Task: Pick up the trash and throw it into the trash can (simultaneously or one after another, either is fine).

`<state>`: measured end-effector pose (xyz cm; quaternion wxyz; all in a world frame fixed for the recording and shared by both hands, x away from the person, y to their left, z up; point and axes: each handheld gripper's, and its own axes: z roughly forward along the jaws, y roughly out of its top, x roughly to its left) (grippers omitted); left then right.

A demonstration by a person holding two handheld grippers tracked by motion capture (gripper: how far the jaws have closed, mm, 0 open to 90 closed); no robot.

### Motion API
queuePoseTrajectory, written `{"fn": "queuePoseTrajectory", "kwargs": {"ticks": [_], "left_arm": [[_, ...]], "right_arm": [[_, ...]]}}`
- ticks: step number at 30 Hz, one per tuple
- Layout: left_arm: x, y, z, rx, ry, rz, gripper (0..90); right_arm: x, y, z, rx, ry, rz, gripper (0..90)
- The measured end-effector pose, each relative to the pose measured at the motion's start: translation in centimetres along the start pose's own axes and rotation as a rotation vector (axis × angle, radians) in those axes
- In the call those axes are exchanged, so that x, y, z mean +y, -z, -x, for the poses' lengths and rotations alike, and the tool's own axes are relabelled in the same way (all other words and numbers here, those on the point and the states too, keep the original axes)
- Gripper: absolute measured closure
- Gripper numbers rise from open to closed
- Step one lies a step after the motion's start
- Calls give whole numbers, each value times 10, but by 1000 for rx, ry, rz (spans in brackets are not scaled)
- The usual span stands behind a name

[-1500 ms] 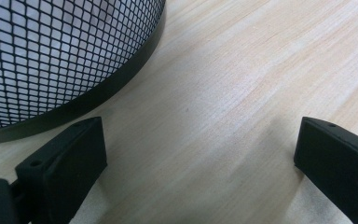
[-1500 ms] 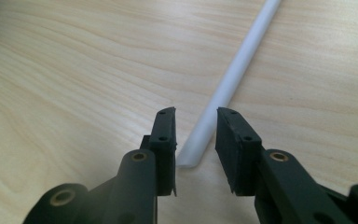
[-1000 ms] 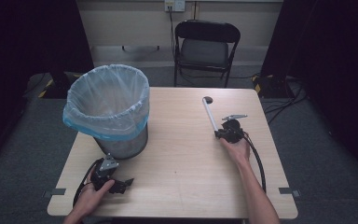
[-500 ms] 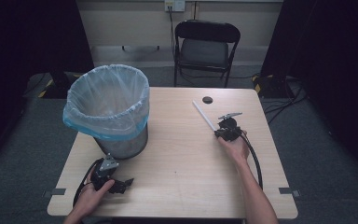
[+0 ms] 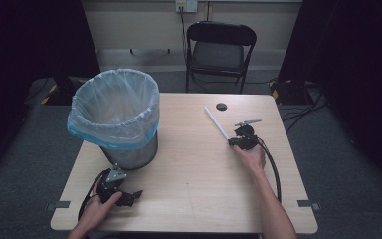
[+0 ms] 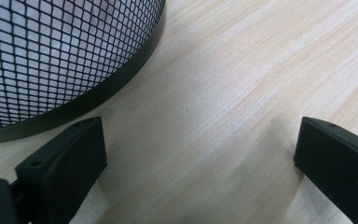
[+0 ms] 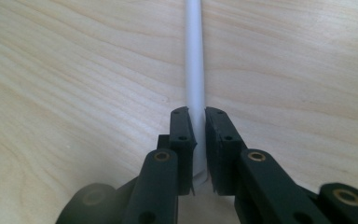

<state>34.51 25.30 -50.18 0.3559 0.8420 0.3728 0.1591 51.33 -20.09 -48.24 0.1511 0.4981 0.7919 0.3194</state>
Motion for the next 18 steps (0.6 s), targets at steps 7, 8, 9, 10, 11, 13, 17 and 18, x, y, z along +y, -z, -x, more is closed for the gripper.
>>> {"fn": "queuePoseTrajectory", "kwargs": {"ticks": [7,8,9,10,11,13,17,18], "left_arm": [[0,0,0,1,0,-1,17],[0,0,0,1,0,-1,17],[0,0,0,1,0,-1,17],[0,0,0,1,3,1,17],[0,0,0,1,3,1,17],[0,0,0,1,2,1,17],[0,0,0,1,0,-1,18],[0,0,0,1,0,-1,17]], "right_arm": [[-3,2,-8,30,10,13,826],[-2,4,-9,36,4,17,827],[-2,8,-10,43,6,31,827],[-2,9,-10,54,3,39,827],[-1,10,-11,66,-1,42,827],[-1,11,-12,65,4,45,828],[-1,17,-16,81,1,63,828],[-1,19,-17,86,-1,76,828]]}}
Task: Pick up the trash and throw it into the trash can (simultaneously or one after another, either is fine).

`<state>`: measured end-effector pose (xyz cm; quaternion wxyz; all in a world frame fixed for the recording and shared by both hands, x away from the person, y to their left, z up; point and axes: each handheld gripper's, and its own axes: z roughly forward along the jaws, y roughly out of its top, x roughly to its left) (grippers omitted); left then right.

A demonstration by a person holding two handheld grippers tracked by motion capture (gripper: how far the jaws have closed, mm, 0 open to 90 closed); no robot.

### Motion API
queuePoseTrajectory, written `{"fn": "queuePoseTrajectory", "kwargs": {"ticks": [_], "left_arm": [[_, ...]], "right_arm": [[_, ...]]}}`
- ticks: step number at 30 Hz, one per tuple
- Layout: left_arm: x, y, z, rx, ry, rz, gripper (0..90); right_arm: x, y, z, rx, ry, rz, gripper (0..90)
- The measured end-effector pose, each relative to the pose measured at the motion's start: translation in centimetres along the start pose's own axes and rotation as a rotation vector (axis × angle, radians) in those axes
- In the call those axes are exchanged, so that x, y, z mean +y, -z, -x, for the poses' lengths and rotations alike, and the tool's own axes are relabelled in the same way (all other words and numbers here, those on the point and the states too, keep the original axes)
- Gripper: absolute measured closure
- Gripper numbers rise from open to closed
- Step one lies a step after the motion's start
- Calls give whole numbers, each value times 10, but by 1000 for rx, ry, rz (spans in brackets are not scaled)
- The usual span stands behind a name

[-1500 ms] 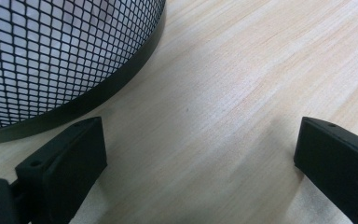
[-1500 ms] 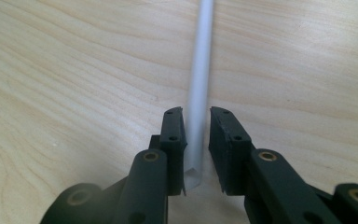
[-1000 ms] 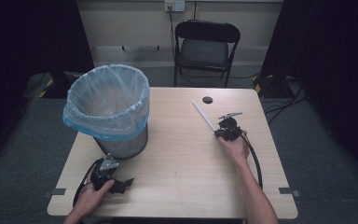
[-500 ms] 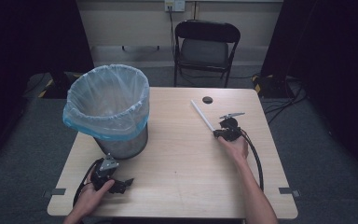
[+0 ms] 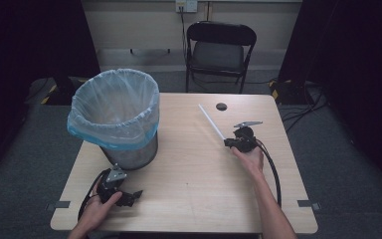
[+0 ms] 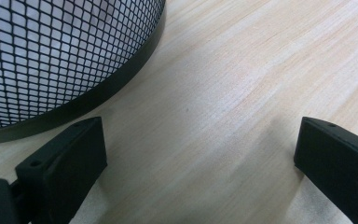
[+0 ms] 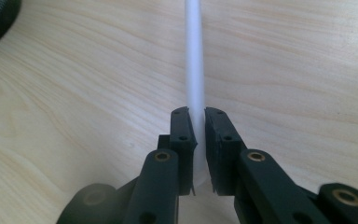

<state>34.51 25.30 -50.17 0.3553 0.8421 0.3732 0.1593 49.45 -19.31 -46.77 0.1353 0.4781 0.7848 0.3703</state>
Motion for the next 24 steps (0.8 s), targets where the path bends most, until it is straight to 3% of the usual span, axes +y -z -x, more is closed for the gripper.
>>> {"fn": "queuePoseTrajectory", "kwargs": {"ticks": [9,10,12,17,24], "left_arm": [[0,0,0,0,0,0,17],[0,0,0,0,2,2,17],[0,0,0,0,0,0,17],[0,0,0,0,3,2,17],[0,0,0,0,2,1,17]], "right_arm": [[8,17,-5,48,-35,84,830],[11,21,-6,82,-61,107,830],[15,23,-8,87,-66,121,831],[25,28,-17,122,-60,154,831],[35,32,-24,121,-33,185,831]]}}
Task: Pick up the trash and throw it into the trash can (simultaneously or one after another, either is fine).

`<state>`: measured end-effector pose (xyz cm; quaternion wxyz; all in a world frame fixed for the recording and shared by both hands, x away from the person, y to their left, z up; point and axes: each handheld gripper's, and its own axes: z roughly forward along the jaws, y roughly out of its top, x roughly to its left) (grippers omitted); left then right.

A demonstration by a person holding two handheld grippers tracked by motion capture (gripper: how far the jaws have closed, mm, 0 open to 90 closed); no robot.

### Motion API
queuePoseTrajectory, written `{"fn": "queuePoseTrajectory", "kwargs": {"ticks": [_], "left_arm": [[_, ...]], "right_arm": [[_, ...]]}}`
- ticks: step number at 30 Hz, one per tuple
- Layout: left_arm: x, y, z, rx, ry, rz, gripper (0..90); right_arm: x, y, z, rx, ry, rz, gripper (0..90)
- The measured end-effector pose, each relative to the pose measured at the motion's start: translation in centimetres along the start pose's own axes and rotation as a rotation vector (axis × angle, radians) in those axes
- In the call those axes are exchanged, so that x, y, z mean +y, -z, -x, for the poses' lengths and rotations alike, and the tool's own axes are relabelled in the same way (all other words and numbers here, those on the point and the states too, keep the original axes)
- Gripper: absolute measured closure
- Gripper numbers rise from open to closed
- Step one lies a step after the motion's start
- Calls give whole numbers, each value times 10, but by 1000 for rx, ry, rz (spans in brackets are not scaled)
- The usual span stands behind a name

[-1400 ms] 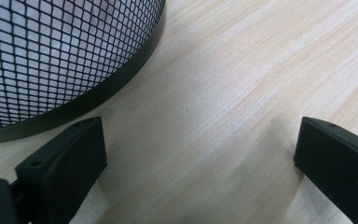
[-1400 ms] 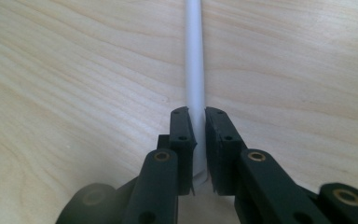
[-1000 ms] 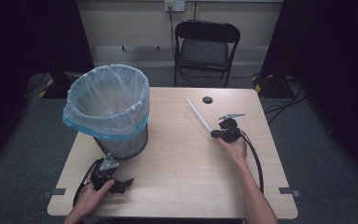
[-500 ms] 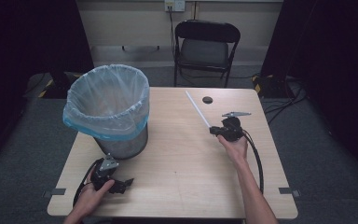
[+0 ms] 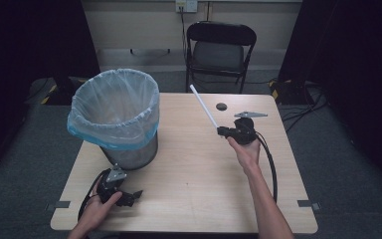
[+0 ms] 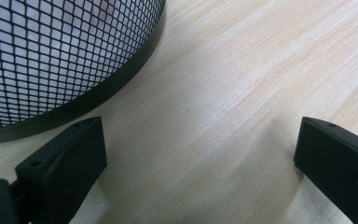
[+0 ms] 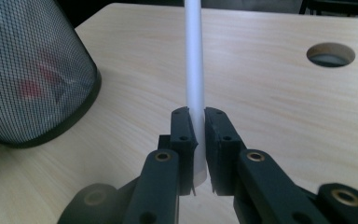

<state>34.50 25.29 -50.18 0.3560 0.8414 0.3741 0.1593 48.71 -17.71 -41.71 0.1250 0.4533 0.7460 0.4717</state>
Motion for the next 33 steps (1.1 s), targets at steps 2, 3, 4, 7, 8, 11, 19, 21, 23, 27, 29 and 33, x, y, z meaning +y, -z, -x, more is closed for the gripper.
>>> {"fn": "queuePoseTrajectory", "kwargs": {"ticks": [2,3,4,7,8,11,19,21,23,27,29,33], "left_arm": [[0,0,0,-1,-3,-2,17],[0,0,0,-1,-3,-2,17],[0,0,0,-1,-2,-1,17],[0,0,0,-1,-1,1,17],[0,0,0,-2,0,1,17],[0,0,0,-1,0,1,17],[0,0,0,-1,-2,0,17],[0,0,0,-1,-2,-1,17],[0,0,0,-1,-2,0,17],[0,0,0,-2,-2,0,17],[0,0,0,-2,-2,0,17],[0,0,0,-1,-2,-1,17]], "right_arm": [[6,2,-1,11,2,24,831],[8,3,-2,13,5,34,831],[8,3,-2,13,5,34,831],[15,8,-7,19,13,62,831],[19,11,-10,23,17,87,831],[23,14,-13,36,18,109,831],[36,18,-26,84,70,135,830],[41,20,-28,91,77,151,830],[44,22,-30,95,80,159,830],[56,27,-35,111,88,190,830],[60,28,-38,124,92,203,829],[69,31,-45,139,108,219,828]]}}
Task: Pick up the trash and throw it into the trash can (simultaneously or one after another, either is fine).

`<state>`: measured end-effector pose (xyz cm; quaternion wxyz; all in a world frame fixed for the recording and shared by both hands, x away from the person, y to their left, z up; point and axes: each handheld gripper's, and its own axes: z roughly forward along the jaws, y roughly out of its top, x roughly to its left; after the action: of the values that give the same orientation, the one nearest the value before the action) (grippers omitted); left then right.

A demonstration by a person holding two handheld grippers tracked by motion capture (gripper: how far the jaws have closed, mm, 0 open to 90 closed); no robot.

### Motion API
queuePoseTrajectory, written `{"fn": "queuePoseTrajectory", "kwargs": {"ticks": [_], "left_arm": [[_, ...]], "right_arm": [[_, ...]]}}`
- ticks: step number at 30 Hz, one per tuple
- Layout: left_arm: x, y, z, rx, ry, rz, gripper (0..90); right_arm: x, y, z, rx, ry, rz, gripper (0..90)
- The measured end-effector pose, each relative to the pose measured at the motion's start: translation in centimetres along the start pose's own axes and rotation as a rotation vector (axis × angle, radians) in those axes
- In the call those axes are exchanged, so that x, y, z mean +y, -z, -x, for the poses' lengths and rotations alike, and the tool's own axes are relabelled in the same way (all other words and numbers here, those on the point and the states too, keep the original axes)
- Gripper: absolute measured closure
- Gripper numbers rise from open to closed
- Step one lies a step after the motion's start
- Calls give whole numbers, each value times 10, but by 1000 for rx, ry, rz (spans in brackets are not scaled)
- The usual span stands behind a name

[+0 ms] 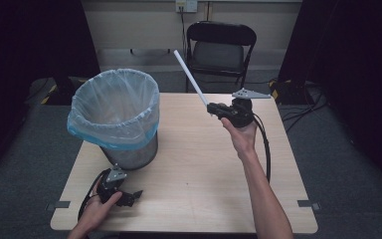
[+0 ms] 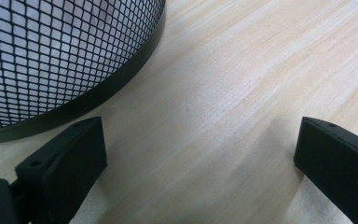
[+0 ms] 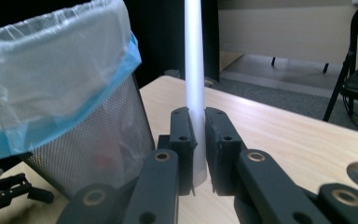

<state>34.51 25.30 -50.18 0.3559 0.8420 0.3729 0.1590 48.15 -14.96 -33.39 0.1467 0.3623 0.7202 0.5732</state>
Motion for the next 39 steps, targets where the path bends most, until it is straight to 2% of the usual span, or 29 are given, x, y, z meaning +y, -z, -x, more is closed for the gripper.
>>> {"fn": "queuePoseTrajectory", "kwargs": {"ticks": [6,12,17,24,30,31,38,39], "left_arm": [[0,0,0,-3,-1,-2,17],[0,0,0,4,2,1,17],[0,0,0,4,0,-1,17],[0,0,0,4,-1,0,17],[0,0,0,4,-4,-2,17],[0,0,0,4,-4,-2,17],[0,0,0,4,-4,-2,17],[0,0,0,4,-5,-3,17]], "right_arm": [[15,0,-8,26,20,19,827],[30,-1,-22,76,51,54,825],[42,-2,-31,93,72,60,825],[61,-9,-50,140,108,65,825],[73,-10,-56,167,106,90,824],[76,-13,-60,170,118,81,824],[84,-21,-73,213,127,98,824],[87,-24,-79,225,132,96,824]]}}
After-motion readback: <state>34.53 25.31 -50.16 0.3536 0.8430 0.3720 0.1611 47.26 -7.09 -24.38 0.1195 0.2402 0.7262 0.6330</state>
